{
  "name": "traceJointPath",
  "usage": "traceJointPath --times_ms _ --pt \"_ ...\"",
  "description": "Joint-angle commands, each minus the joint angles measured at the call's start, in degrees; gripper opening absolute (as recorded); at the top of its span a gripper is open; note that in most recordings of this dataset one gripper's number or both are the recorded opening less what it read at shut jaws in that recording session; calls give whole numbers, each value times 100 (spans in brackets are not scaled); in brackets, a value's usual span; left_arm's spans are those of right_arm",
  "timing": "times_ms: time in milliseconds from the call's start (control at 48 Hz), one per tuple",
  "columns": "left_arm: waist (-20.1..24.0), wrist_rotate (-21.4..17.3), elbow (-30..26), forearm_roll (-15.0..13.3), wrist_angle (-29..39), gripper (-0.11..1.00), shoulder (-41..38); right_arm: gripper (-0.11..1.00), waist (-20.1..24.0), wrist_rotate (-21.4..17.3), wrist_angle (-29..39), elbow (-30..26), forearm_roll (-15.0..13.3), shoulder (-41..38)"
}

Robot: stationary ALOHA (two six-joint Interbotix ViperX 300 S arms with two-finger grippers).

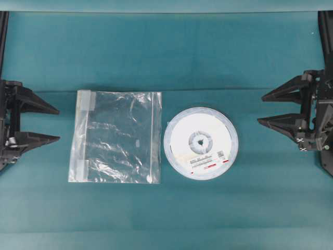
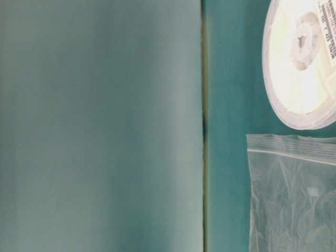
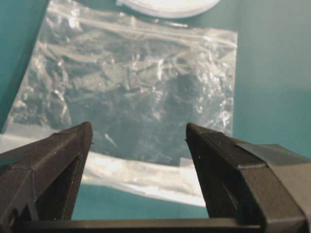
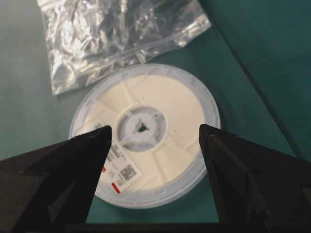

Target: Take out the reel from the clear zip bag.

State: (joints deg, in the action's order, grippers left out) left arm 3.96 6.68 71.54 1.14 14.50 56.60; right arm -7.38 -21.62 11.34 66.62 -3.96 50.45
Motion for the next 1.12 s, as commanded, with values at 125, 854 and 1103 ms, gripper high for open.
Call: traceJointPath --times_ms 125,854,1103 --pt "-18 -44 -149 18 -79 83 -26 85 -9 62 -44 -44 -35 -18" --pt "-18 -62 -176 18 -167 83 97 85 -9 53 -53 -44 -35 44" --pt "-26 -70 -185 18 -176 83 132 85 -9 53 -62 -44 -35 44"
